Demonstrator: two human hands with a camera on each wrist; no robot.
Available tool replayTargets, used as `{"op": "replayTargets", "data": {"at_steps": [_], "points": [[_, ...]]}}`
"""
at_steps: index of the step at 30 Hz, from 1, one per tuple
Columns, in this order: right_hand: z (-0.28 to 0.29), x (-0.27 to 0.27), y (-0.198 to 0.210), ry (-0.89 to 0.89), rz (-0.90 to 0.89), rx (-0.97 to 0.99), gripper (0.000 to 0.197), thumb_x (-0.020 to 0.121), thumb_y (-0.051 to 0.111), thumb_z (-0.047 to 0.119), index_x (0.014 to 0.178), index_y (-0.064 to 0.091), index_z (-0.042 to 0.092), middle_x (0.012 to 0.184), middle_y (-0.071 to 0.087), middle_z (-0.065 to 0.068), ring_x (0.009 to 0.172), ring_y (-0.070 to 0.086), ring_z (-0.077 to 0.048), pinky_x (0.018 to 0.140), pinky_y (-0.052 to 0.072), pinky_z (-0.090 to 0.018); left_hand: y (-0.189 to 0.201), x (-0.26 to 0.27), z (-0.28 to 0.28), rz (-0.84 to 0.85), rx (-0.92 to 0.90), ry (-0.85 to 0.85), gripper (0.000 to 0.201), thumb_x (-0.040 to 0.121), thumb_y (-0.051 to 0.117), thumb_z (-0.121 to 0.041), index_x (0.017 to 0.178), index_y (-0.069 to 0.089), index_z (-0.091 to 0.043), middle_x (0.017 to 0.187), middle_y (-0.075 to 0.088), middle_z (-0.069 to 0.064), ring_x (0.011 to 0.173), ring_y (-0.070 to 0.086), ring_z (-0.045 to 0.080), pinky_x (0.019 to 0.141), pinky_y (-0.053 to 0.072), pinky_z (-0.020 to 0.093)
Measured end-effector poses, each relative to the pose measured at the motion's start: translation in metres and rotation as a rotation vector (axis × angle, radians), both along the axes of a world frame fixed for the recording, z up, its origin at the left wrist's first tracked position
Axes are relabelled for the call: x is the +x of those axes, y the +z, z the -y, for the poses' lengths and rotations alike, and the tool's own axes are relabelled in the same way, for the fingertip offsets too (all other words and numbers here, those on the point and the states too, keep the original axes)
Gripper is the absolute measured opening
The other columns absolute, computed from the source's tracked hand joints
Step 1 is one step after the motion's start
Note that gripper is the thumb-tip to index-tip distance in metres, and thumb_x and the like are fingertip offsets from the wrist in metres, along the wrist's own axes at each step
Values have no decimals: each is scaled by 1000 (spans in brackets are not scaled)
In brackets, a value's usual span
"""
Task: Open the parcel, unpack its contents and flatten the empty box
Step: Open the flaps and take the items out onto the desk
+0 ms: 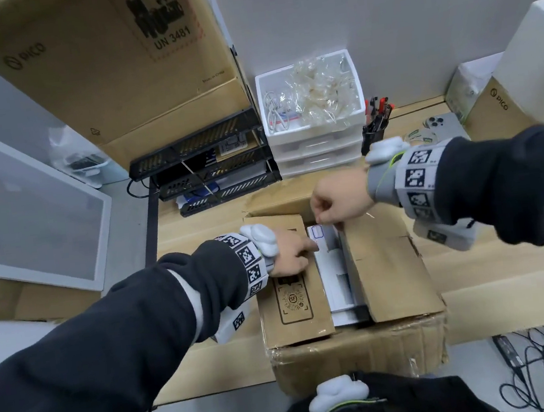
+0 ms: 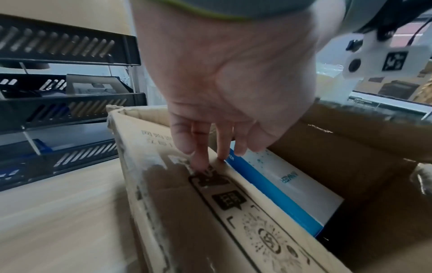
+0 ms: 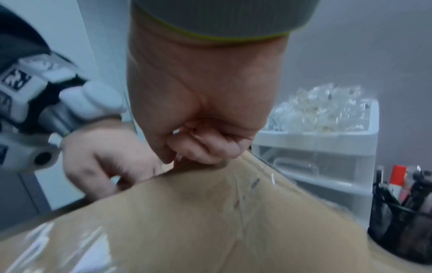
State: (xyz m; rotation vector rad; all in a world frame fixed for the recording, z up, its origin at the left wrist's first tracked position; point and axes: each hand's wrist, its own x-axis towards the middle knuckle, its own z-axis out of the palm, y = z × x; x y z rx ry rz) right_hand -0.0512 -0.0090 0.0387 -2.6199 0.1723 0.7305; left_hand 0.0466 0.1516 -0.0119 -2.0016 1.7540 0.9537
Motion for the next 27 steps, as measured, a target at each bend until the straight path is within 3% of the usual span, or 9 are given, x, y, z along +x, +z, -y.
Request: {"op": "replayTargets", "data": {"at_steps": [4,6,8,12,15,17,19,23,27], "points": [[20,0,33,26,-103,-163,20,91,61,29,82,70,14,56,68,2,34,52,-7,43,44,-15,6,-10,5,-47,-26,51,59,98,50,-22,156,36,-18,157,43,7,143,42,25,114,33,30],[30,-5,43,38,-198,-278,22,88,62,29,84,73,10,39,57,6,26,46,-4,44,41,-15,5,-18,9,-32,-23,95,60,98,51,-27,156,36,-20,150,52,7,137,49,27,108,39,31],[40,-10,49,-4,-285,-293,23,87,63,31,87,75,11,43,61,7,28,47,-5,47,42,-18,4,-23,11,-2,-30,98,57,98,53,-32,152,41,-17,137,62,8,122,59,29,96,47,32],[55,-21,66,-152,-465,-140,24,95,59,31,105,69,12,84,79,5,51,68,-11,44,46,-19,10,-22,9,11,-55,113,51,96,55,-32,143,49,-14,124,66,7,108,62,28,80,44,29],[64,-31,76,-213,-516,-86,22,95,61,28,112,65,15,89,79,3,63,74,-19,57,58,-26,15,-21,7,-12,-66,142,35,92,58,-29,123,61,-15,109,70,6,94,64,25,71,41,28],[72,-38,77,-260,-518,-53,24,94,63,23,116,62,16,87,79,1,61,73,-22,56,58,-27,15,-20,5,-8,-57,147,27,89,59,-30,110,63,-13,100,70,6,86,63,24,66,41,28],[80,-46,76,-298,-522,1,28,95,61,21,122,56,18,96,79,0,59,72,-23,49,55,-25,16,-22,5,-4,-31,138,30,89,59,-30,112,63,-11,102,69,6,89,63,26,69,44,30],[96,-60,74,-358,-509,109,31,97,59,19,126,48,23,107,77,5,62,71,-25,49,55,-26,17,-29,6,24,34,93,62,94,56,-37,151,43,-16,146,53,4,130,54,26,103,46,35],[107,-70,71,-366,-487,183,35,97,55,3,128,48,18,110,75,4,60,70,-26,50,56,-29,11,-34,10,34,68,84,64,92,56,-42,150,42,-20,147,53,3,130,54,28,105,47,44]]}}
